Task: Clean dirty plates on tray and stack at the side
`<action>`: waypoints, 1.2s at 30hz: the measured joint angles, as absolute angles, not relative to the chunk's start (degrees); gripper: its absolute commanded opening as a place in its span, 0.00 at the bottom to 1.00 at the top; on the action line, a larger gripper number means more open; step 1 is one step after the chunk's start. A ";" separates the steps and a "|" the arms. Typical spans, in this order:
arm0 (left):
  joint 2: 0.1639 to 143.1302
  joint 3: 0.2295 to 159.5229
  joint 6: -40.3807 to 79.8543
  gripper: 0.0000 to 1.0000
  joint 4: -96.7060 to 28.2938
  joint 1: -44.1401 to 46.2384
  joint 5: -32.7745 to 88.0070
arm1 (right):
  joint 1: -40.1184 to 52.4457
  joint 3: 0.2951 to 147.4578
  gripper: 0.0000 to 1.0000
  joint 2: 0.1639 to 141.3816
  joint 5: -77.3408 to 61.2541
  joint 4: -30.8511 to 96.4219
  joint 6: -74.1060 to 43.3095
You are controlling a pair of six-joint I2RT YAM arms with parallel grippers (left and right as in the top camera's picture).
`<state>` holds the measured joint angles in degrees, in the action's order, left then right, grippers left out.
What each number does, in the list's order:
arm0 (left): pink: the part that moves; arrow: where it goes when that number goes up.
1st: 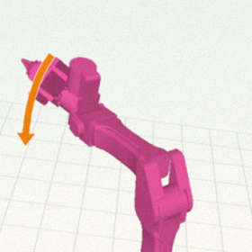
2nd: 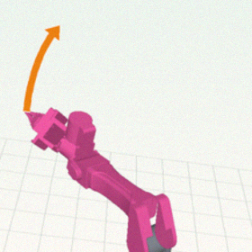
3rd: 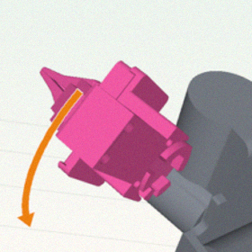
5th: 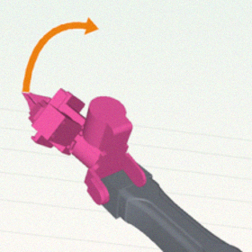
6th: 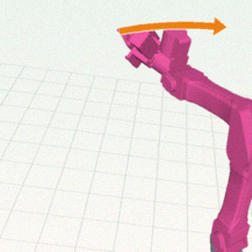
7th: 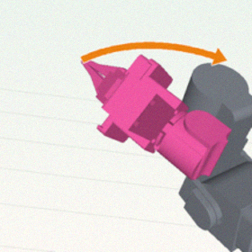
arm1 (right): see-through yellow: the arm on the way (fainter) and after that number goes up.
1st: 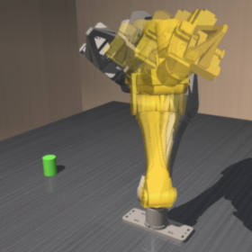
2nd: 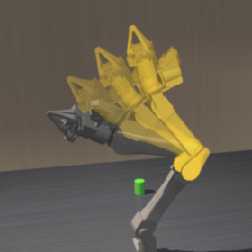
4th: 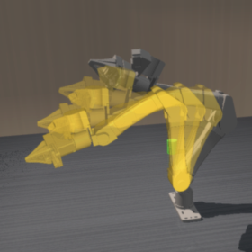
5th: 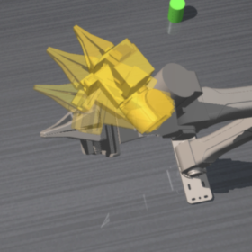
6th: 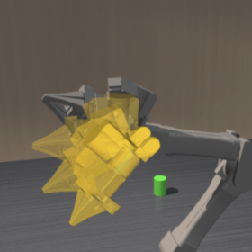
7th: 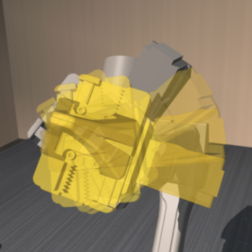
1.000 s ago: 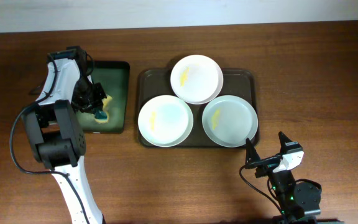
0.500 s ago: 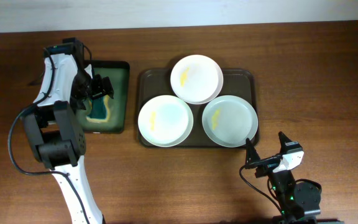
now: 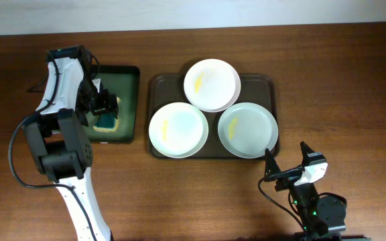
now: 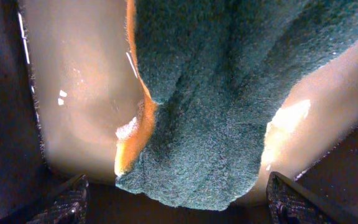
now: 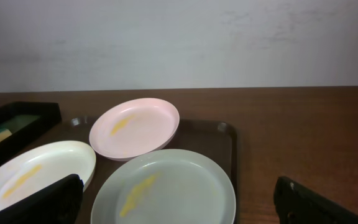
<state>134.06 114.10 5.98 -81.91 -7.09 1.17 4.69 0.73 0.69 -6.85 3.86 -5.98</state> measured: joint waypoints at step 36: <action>133.93 106.94 4.91 0.73 -65.89 -6.98 -0.08 | 4.69 0.73 0.98 0.69 -6.85 3.88 -6.00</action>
<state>133.93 106.94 4.91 -65.89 -6.98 -0.08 4.69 0.73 0.69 -6.85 3.88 -6.00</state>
